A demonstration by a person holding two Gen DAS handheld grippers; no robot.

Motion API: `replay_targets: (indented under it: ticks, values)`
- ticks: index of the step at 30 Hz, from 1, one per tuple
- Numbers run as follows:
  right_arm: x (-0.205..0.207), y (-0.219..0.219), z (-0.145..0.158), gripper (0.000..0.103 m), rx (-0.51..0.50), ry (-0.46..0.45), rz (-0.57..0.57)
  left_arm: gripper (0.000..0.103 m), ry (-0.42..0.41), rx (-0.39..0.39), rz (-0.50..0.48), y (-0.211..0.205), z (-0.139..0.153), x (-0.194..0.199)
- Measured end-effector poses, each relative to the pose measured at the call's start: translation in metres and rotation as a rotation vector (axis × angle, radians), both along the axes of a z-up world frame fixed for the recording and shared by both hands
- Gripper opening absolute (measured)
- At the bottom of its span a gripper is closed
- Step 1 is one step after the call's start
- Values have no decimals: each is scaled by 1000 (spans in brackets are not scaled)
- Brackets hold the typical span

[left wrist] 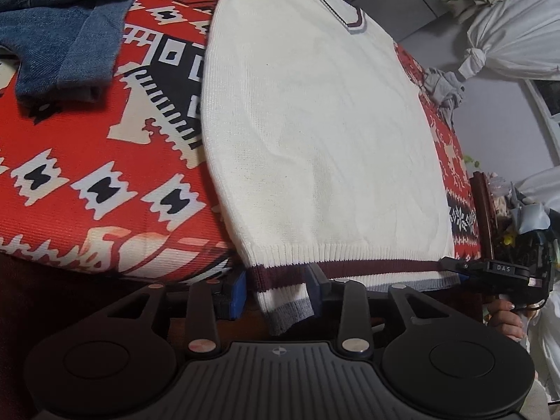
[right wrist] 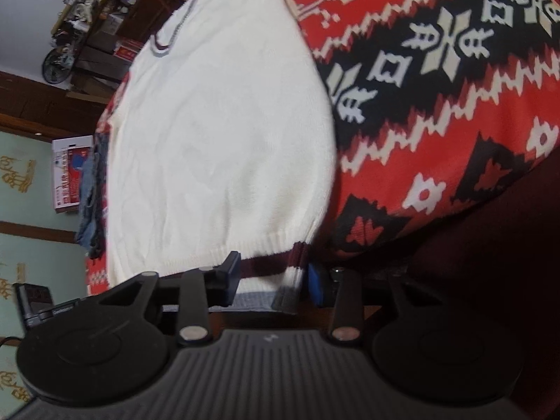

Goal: Fold clothes
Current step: 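Move both tools down to the sweater's ribbed hem, then close both tools on the ribbed hem and lift it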

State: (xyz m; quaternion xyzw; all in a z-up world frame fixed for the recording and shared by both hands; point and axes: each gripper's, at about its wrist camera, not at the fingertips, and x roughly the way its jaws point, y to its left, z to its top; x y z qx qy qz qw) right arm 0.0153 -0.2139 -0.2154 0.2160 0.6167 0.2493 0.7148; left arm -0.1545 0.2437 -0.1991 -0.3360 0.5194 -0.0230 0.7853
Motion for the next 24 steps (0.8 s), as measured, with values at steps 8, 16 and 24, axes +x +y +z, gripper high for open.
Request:
replay_targets:
  ticks: [8, 16, 24]
  values:
    - [-2, 9, 5, 8, -69, -9, -50, 8, 76, 83, 18, -10, -1, 3]
    - [-7, 17, 31, 7, -194, -65, -103, 7, 155, 178, 83, -12, 12, 1]
    - [-2, 15, 31, 7, -276, -13, -187, 7, 210, 250, 124, -15, 18, -1]
